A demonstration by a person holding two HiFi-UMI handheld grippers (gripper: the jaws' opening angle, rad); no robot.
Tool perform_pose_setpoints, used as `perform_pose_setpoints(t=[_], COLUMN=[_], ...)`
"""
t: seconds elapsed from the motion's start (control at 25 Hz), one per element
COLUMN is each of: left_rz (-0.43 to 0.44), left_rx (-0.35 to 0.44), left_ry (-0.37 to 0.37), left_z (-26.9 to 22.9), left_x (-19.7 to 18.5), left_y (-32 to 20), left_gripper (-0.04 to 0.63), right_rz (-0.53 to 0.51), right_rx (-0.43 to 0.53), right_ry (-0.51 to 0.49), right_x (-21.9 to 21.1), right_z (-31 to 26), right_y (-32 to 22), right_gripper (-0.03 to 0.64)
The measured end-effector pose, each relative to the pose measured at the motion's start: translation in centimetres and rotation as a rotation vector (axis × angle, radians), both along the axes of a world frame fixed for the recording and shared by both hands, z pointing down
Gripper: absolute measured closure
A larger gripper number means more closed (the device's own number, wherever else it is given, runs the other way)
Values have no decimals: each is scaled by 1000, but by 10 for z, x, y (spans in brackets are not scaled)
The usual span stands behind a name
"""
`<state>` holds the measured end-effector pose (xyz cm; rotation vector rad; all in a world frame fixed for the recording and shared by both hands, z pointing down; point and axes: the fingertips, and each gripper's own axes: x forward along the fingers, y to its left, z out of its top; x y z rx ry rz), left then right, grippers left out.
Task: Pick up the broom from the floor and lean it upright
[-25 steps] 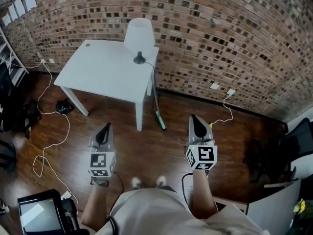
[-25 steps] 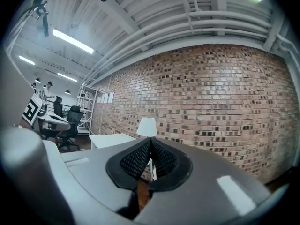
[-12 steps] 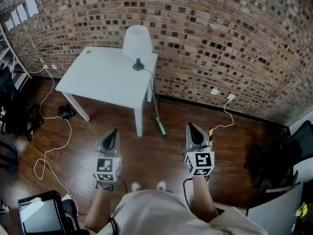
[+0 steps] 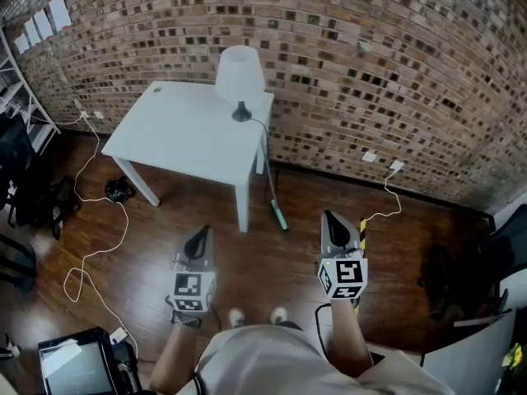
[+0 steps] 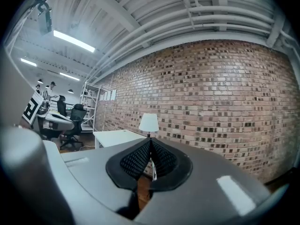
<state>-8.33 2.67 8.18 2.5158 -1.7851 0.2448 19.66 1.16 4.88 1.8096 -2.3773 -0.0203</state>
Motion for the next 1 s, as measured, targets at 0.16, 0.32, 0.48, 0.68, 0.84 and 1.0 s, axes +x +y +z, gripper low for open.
perform_pose_setpoints(t=[0.16,0.32,0.48,0.68,0.84,1.0], left_rz=[9,46,46,68,66,22], left_rx=[-14,-41,-53,-48,-39,-17], left_ry=[-46,-110,-100,-93,-91,-78], left_z=[4,26,34,30,24,11], left_x=[-9,-16,-19,4,21,48], left_y=[6,14,25,51,88,133], left_gripper=[595,595,595,595,595,594], right_rz=[34,85,78,61,30,-1], right_rx=[-12,-30,-49,-45,-2,5], right_ry=[1,-14,-24,-33,-32,-54], right_x=[-1,-8,-18,-6,-3,15], right_z=[3,20,34,31,13,6], right_y=[6,22,40,62,94,146], right_gripper=[603,603,603,603,603,603])
